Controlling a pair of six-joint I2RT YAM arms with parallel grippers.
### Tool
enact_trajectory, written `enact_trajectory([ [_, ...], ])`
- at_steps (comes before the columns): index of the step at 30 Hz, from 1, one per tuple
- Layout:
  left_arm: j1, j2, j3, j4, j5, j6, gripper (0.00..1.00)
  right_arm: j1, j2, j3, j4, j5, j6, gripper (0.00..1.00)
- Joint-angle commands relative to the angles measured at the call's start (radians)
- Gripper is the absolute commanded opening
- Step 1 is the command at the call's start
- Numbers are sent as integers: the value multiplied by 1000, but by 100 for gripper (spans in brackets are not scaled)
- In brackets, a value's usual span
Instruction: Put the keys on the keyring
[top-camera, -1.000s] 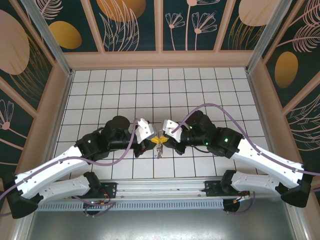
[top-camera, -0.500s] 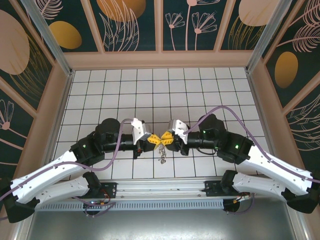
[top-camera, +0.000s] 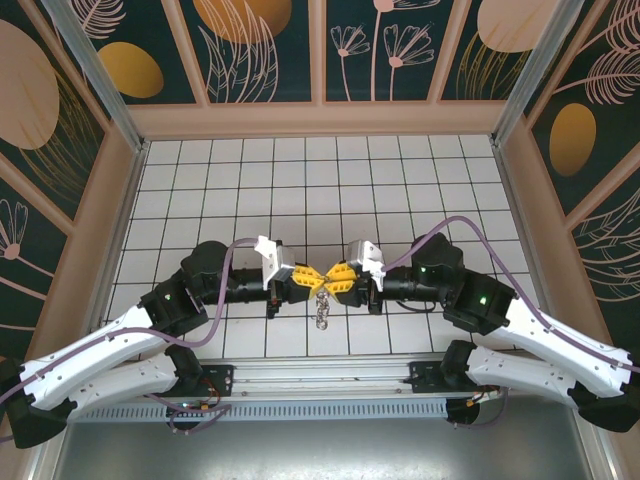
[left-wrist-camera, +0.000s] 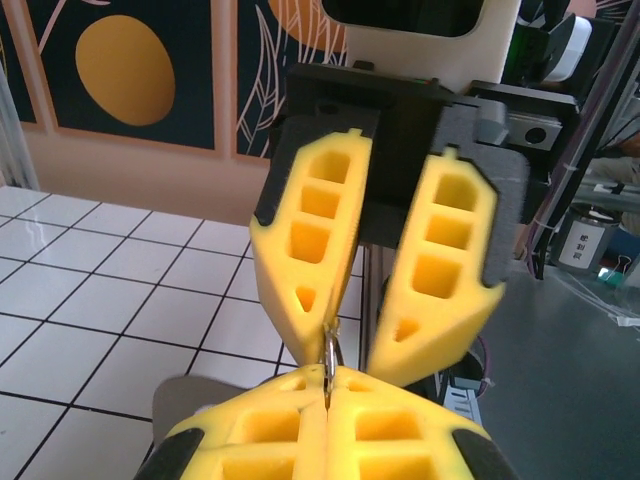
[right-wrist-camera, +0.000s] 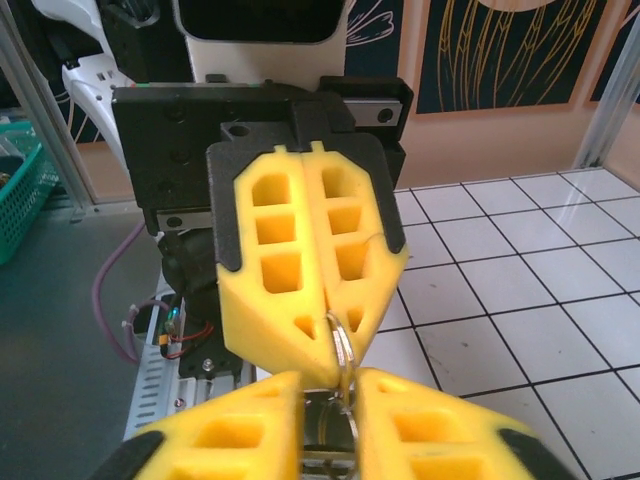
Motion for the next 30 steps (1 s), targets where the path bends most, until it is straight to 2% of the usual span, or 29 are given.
enact_trajectory([
  [1, 1, -9, 4, 95, 5, -19, 0, 7, -6, -16, 35, -42, 9, 15],
  [5, 0, 1, 10, 80, 10, -13, 0, 5, 0, -15, 45, -42, -2, 12],
  [9, 1, 2, 10, 74, 8, -15, 0, 1, 0, -14, 47, -38, -10, 0],
  [12, 1, 6, 22, 37, -14, -6, 0, -2, -9, -9, 28, -1, -21, 0],
  [15, 1, 26, 67, -76, -51, 38, 0, -3, -9, 10, -13, 43, -48, 0],
  [18, 2, 54, 115, -187, -73, 86, 8, -8, 16, 50, -77, 68, -91, 0],
  [20, 1, 75, 150, -256, -79, 117, 13, -15, 44, 83, -119, 64, -119, 0],
  [25, 1, 128, 224, -360, -85, 171, 14, -29, 102, 129, -162, 24, -157, 0],
  [27, 1, 149, 245, -383, -79, 186, 10, -31, 129, 147, -184, 15, -169, 0],
  [29, 2, 165, 250, -394, -71, 193, 0, -31, 147, 158, -207, 15, -180, 0],
  [30, 2, 167, 247, -393, -66, 193, 0, -31, 152, 160, -213, 16, -183, 0],
])
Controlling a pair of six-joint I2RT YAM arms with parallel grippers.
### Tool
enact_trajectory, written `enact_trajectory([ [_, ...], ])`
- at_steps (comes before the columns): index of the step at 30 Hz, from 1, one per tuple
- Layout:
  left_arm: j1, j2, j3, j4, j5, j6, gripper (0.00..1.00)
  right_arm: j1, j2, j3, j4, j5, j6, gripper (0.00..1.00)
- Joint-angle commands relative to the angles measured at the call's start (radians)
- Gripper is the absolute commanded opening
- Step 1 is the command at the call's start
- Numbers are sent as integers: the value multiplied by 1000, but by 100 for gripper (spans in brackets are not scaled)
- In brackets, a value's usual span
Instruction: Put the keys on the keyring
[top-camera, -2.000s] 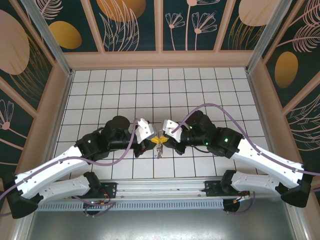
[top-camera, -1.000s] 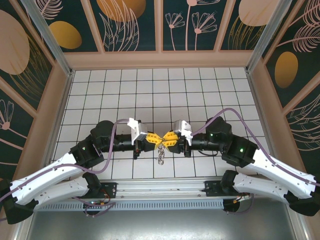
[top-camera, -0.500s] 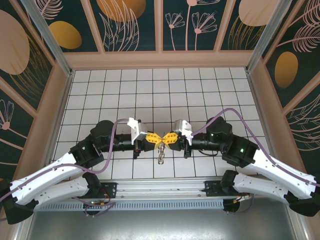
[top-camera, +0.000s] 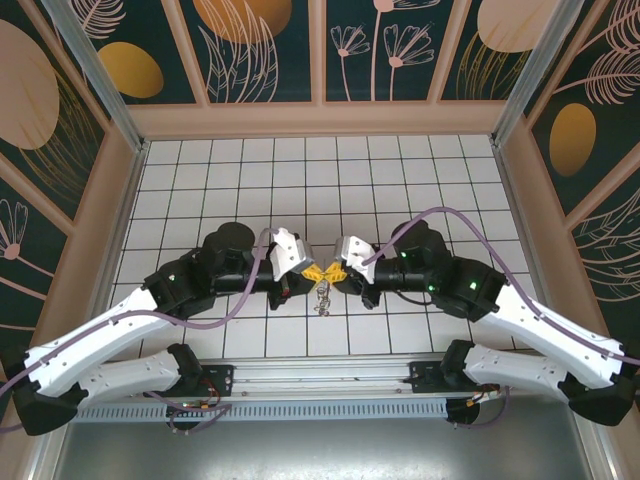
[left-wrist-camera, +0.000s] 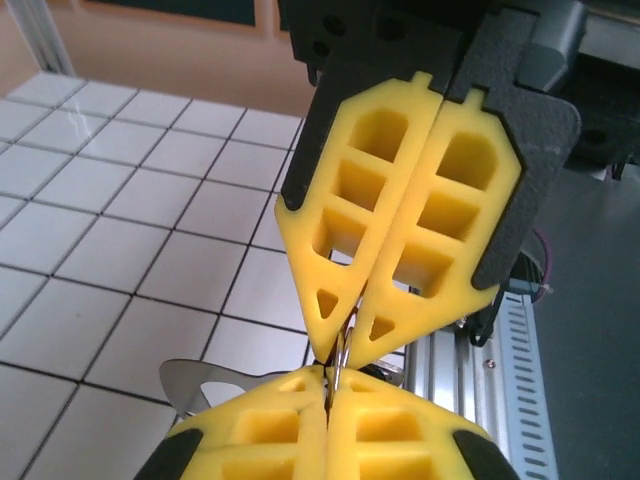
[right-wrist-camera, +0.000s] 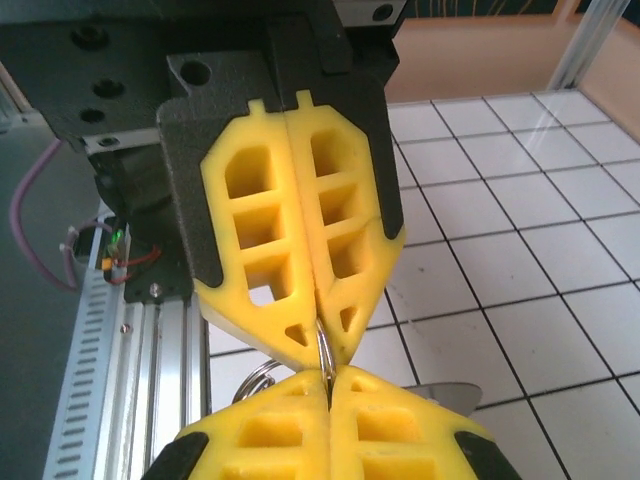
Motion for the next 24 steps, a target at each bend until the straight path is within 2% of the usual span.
enact_trajectory([
  [1, -6, 22, 28, 3, 31, 34, 0, 8, 28, 43, 1, -38, -42, 0],
  [7, -6, -57, -48, 147, 64, -28, 0, 8, -24, 14, 45, -35, -5, 0],
  [11, -5, -86, -66, 250, 116, -88, 0, 7, -48, -19, 90, -69, 41, 23],
  [14, -6, -100, -89, 332, 156, -124, 0, 7, -37, -22, 101, -87, 61, 27],
  [16, -6, -107, -99, 359, 172, -136, 0, 7, -34, -20, 107, -87, 62, 24],
  [24, -6, -123, -139, 424, 191, -167, 0, 6, -78, -35, 161, -74, 61, 0],
])
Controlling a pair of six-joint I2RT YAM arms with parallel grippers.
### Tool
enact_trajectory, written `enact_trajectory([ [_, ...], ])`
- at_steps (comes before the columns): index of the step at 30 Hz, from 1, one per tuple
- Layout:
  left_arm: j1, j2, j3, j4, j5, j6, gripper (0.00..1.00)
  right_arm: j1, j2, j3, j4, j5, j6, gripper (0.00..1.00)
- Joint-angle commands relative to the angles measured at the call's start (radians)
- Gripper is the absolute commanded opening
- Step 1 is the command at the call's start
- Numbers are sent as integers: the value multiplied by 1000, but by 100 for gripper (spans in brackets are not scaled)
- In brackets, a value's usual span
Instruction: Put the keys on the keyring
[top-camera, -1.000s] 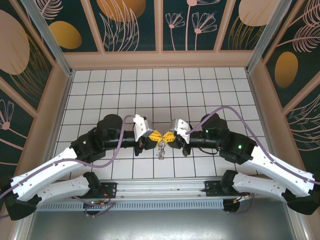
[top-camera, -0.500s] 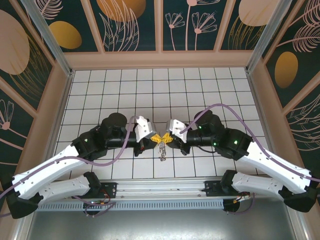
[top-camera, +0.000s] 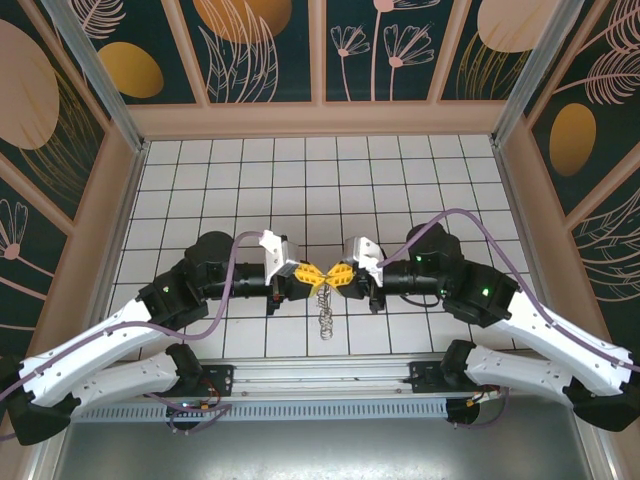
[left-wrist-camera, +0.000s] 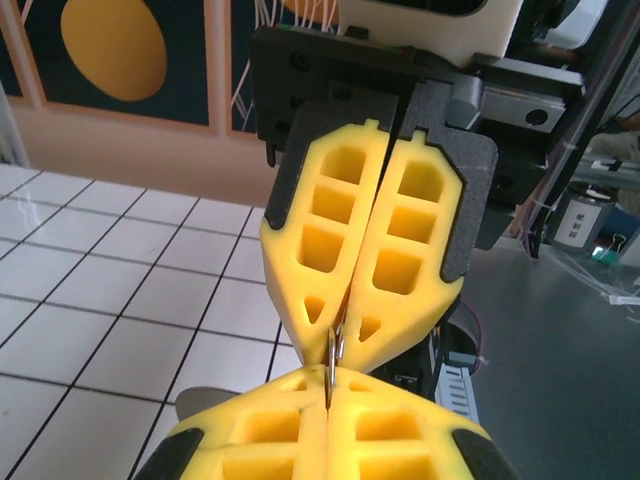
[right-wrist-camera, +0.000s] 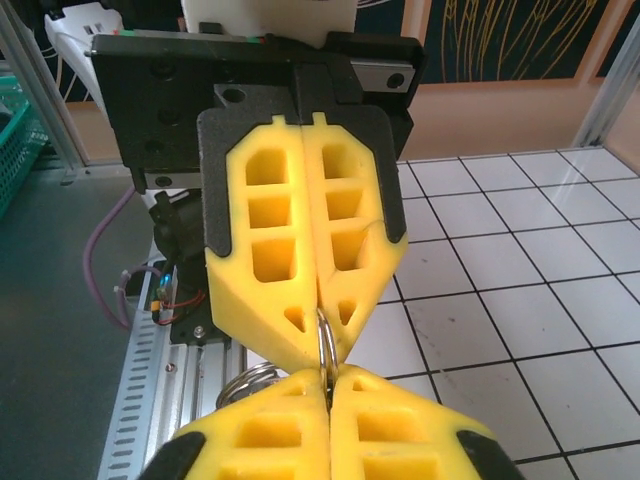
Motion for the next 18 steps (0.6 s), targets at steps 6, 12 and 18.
enact_trajectory([
  [6, -8, 17, 35, 23, 12, 15, 0, 4, 8, 16, 31, 48, -34, 0],
  [12, -8, 122, 166, -224, -61, 142, 17, 3, 100, 104, -97, 77, -111, 0],
  [18, -9, 177, 225, -345, -59, 196, 11, 2, 134, 134, -149, 81, -140, 0],
])
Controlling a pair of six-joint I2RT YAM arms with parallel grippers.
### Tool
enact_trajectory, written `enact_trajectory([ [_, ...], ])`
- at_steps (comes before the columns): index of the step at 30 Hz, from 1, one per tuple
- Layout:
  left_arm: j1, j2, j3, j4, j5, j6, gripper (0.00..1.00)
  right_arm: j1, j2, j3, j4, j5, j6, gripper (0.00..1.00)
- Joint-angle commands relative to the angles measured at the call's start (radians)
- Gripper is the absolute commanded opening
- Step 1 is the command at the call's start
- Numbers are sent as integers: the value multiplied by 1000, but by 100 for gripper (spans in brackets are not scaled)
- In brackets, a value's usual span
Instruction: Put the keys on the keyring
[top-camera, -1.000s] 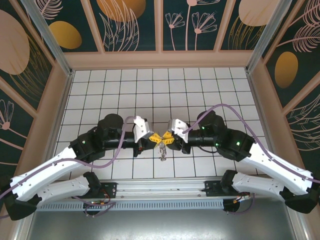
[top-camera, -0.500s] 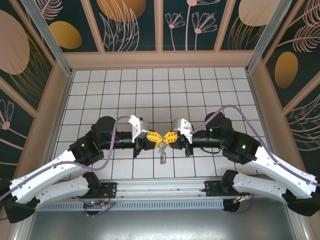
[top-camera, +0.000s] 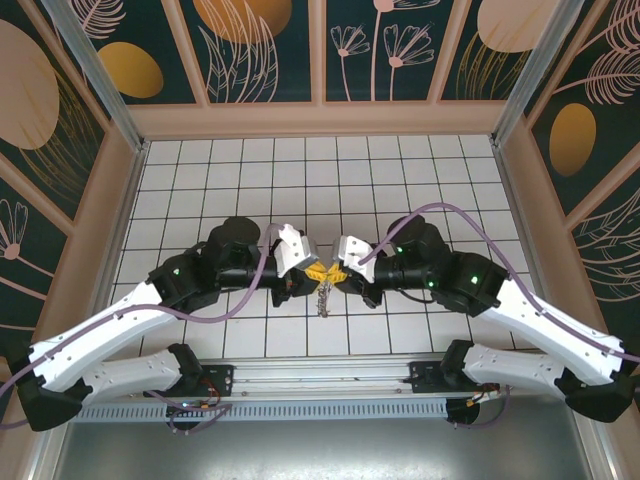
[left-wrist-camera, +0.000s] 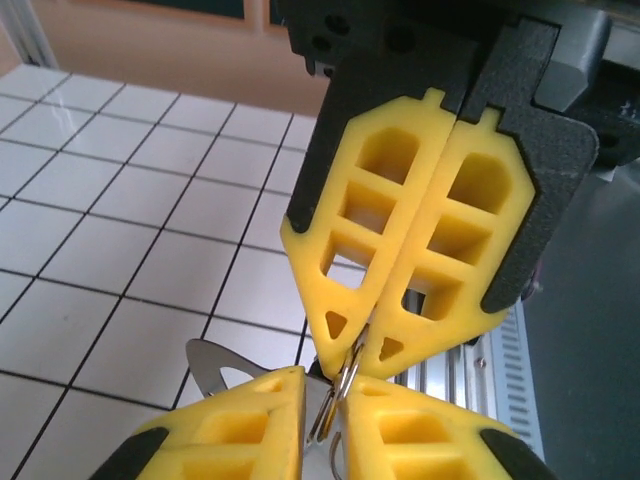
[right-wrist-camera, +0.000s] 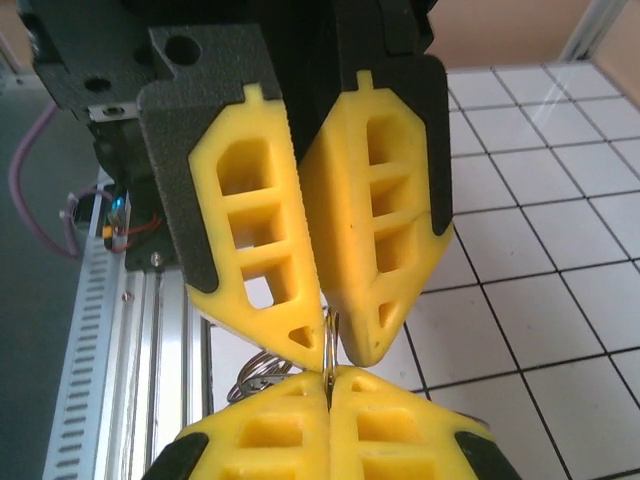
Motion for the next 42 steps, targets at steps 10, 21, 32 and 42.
enact_trajectory([
  [10, -12, -8, -6, 70, 90, 12, 0, 5, -16, -20, 89, -22, 3, 0],
  [21, -12, -110, -116, 437, 205, -166, 0, 5, -106, -113, 259, -83, 92, 18],
  [32, -12, -110, -153, 453, 195, -198, 0, 6, -145, -111, 283, -50, 81, 0],
  [42, -12, 46, 82, -75, -10, 59, 16, 7, -27, 7, 81, 17, 0, 0],
])
